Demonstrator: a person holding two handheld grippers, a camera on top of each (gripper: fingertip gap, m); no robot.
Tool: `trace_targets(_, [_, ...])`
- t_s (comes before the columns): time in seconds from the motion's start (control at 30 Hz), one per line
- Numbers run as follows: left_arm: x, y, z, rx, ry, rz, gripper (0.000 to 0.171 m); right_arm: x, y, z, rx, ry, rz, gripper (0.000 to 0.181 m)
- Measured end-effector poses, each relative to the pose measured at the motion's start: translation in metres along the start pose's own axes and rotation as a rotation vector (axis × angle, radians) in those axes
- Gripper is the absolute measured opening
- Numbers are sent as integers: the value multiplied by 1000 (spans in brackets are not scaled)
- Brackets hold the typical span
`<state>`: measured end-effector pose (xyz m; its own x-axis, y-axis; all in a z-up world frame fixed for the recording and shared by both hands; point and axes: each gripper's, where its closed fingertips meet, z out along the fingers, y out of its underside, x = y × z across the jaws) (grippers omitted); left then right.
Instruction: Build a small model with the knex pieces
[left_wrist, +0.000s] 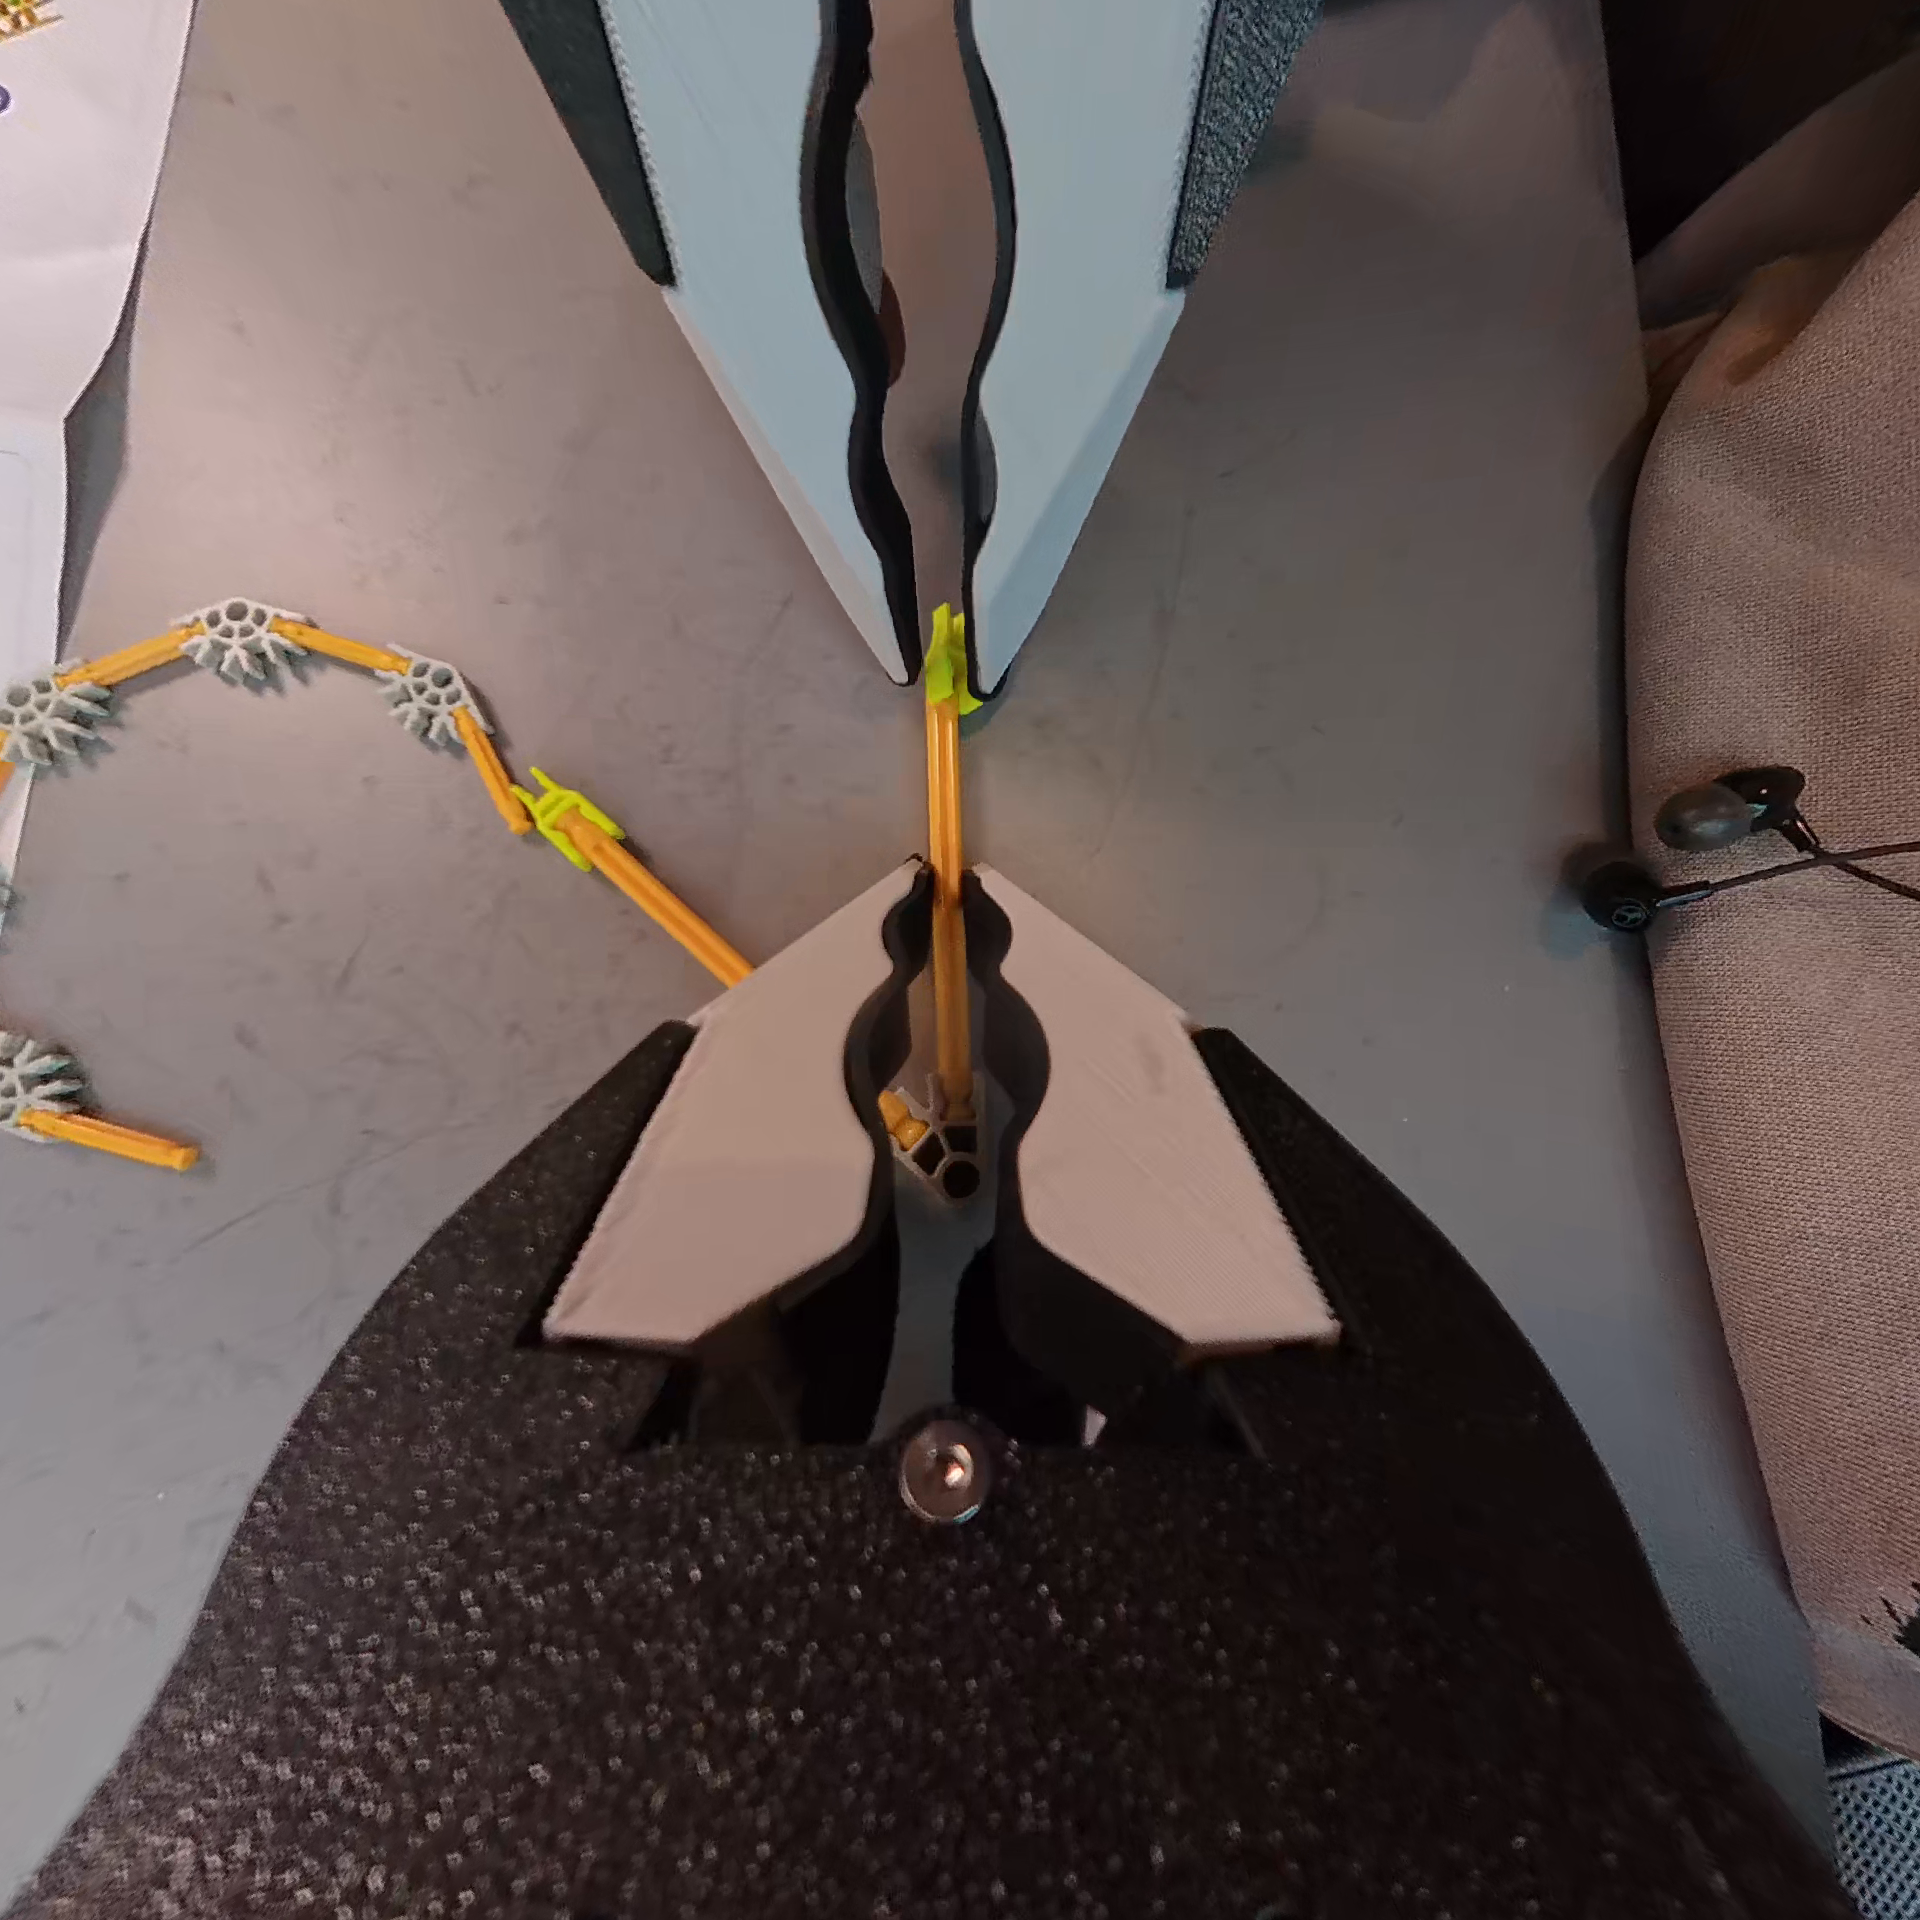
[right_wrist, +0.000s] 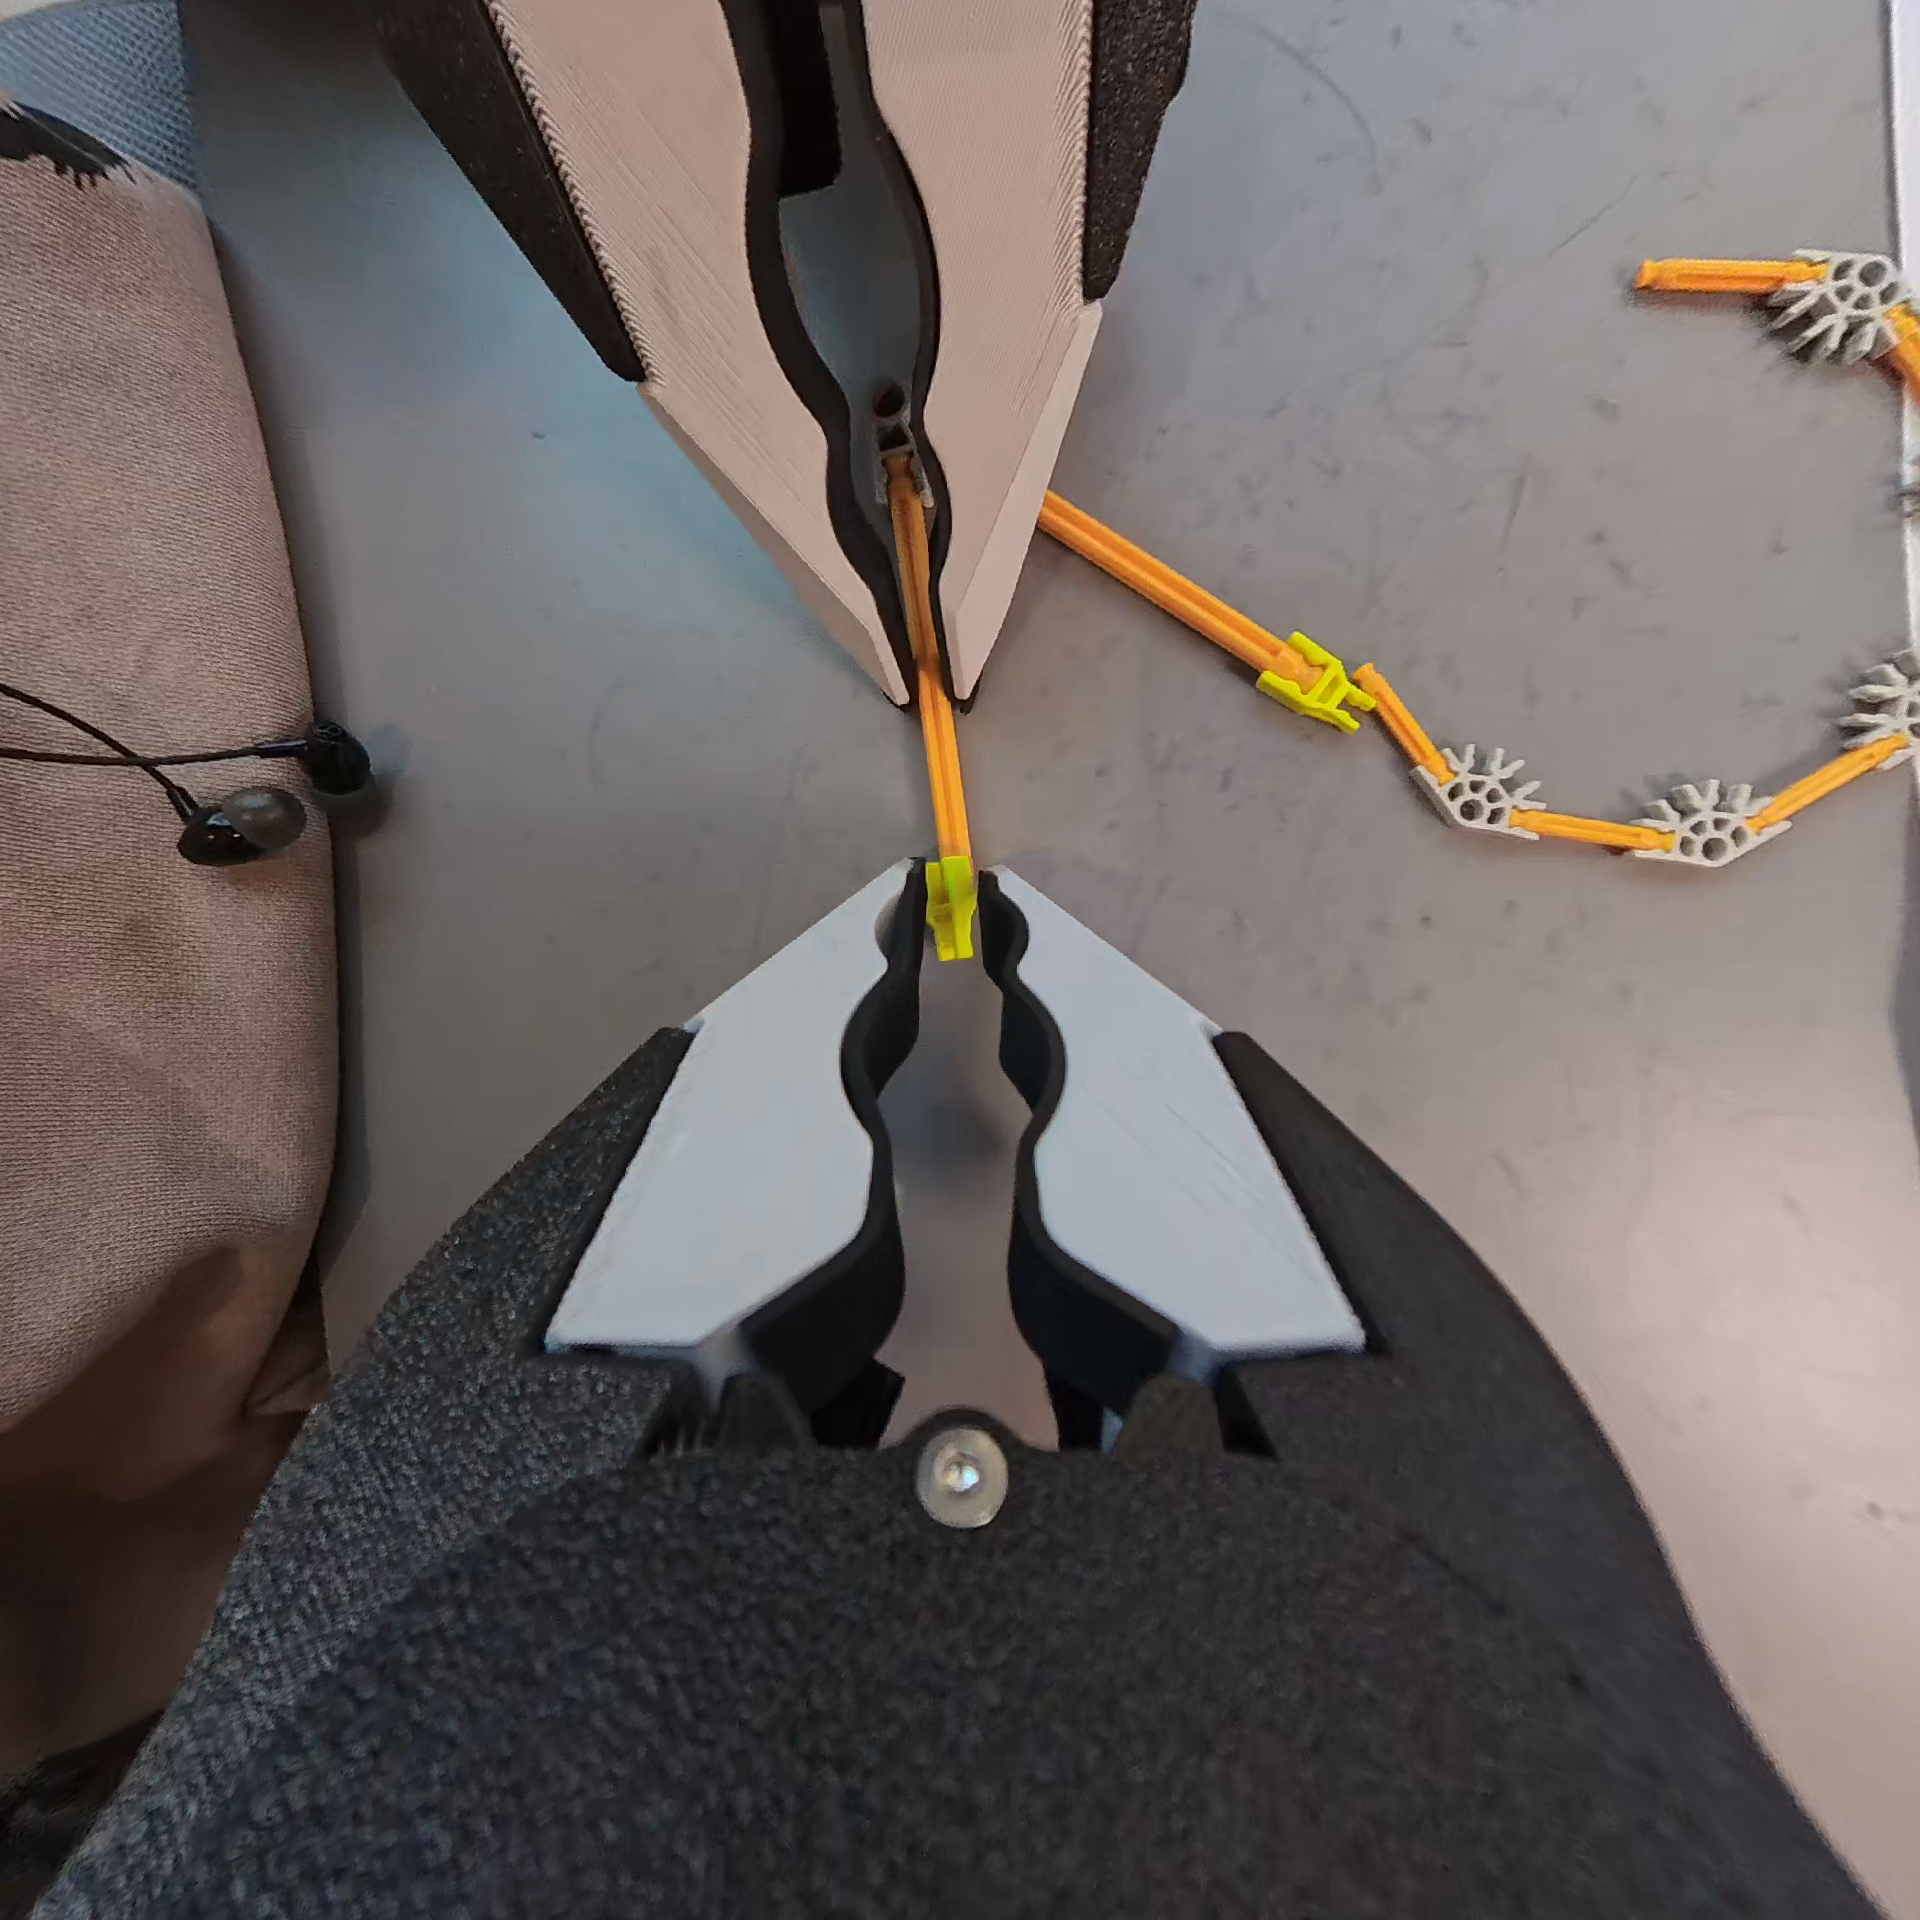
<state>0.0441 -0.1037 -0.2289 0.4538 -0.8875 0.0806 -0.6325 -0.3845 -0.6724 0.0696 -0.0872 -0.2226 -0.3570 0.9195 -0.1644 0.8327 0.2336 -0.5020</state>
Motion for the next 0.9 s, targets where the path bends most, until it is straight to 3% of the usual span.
trace_targets(0.03, [0,0,0,0,0,2,5,0,-1,0,7,-9,5,8])
trace_targets(0.23, [0,0,0,2,1,-1,5,2,-5,-2,30,-16,-13,5])
trace_targets(0.37, [0,0,0,3,3,-3,5,4,-11,-12,64,51,-120,0])
trace_targets(0.5, [0,0,0,3,3,-3,5,-1,-4,-13,16,91,-204,0])
trace_targets(0.9, [-1,-1,0,6,5,-8,5,1,2,-4,-47,107,-209,1])
